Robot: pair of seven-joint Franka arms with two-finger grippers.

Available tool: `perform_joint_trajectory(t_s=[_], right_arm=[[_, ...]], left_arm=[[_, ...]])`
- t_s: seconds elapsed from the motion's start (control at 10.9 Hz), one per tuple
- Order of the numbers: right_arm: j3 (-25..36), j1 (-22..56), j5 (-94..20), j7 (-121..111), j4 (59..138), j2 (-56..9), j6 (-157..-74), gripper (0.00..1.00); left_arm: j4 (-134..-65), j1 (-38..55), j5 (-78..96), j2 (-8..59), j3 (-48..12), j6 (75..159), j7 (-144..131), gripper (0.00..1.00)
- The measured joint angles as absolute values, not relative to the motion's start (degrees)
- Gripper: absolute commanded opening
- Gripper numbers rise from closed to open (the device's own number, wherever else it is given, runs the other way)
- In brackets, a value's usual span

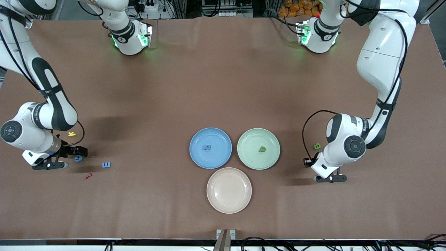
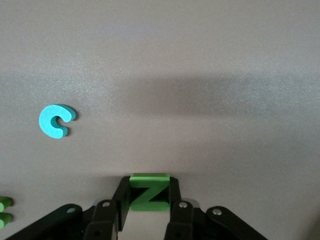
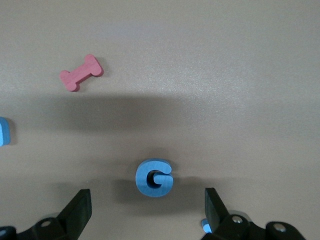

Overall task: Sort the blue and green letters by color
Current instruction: 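Grasp green Z with the left gripper while the right gripper grasps blue G, then carry green Z to the green plate with the left gripper and release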

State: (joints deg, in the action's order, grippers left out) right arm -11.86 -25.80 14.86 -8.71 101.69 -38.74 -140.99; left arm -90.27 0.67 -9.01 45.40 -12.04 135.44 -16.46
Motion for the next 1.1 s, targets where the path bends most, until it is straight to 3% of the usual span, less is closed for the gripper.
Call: perform_joint_trajectory(t_s=[0.55,1.1], right_arm=[[-12.0,-25.8,14.7,-8.7,101.2,-40.0,-141.5,1.0],[-12.0,-25.8,14.7,-8.7,101.1,-40.4,-143.2,1.0]], left_arm=[[-89.2,0.6,-9.0,44.9,-12.1,135.8,-16.5,0.17],[-86.9,3.2,-9.0,42.3,-13.4,130.9,-22.9,0.17]])
